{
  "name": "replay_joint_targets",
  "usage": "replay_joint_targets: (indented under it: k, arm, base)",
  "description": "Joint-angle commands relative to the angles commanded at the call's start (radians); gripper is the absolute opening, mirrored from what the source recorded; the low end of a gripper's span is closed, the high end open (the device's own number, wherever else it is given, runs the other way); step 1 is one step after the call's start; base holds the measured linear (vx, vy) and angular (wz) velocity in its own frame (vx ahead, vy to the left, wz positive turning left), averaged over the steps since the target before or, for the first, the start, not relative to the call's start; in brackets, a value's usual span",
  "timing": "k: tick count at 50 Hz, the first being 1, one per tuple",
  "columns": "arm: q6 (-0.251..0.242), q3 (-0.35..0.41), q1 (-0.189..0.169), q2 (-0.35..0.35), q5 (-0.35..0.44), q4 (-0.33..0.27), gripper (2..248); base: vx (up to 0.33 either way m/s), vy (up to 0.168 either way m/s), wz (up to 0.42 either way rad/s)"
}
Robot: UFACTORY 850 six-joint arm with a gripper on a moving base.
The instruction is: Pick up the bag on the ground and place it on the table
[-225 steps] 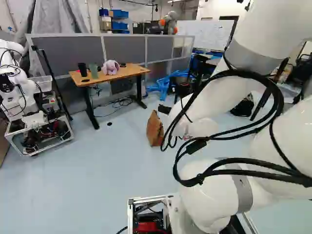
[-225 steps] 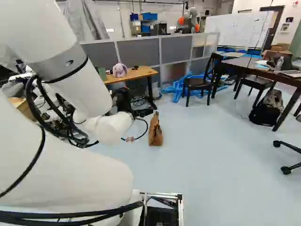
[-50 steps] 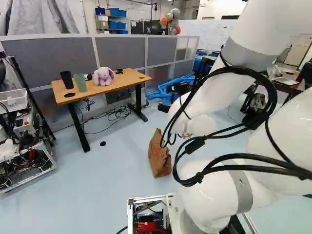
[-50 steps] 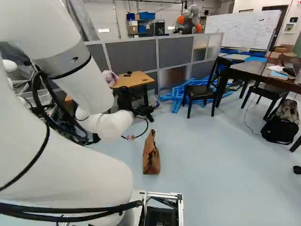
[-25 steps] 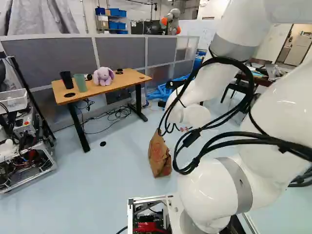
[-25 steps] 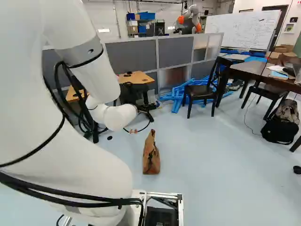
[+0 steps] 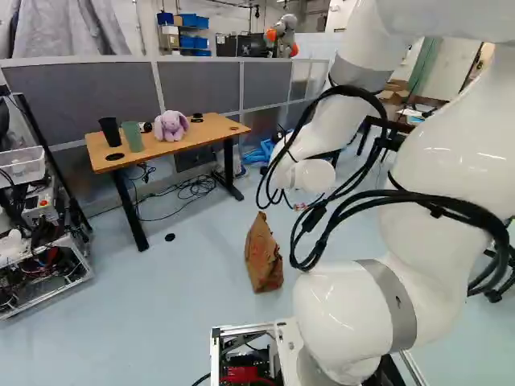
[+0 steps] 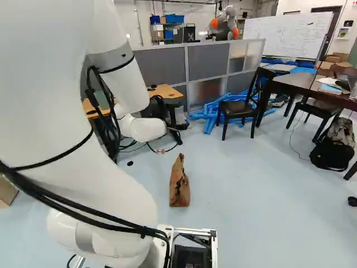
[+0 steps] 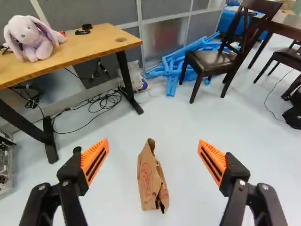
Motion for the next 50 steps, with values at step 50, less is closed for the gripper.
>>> replay_joint_targets:
  k: [50]
  arm:
    - [0.0,-0.288,0.021,-0.368,-0.312,0.111,247]
  base:
    - [0.0,0.0,0.0]
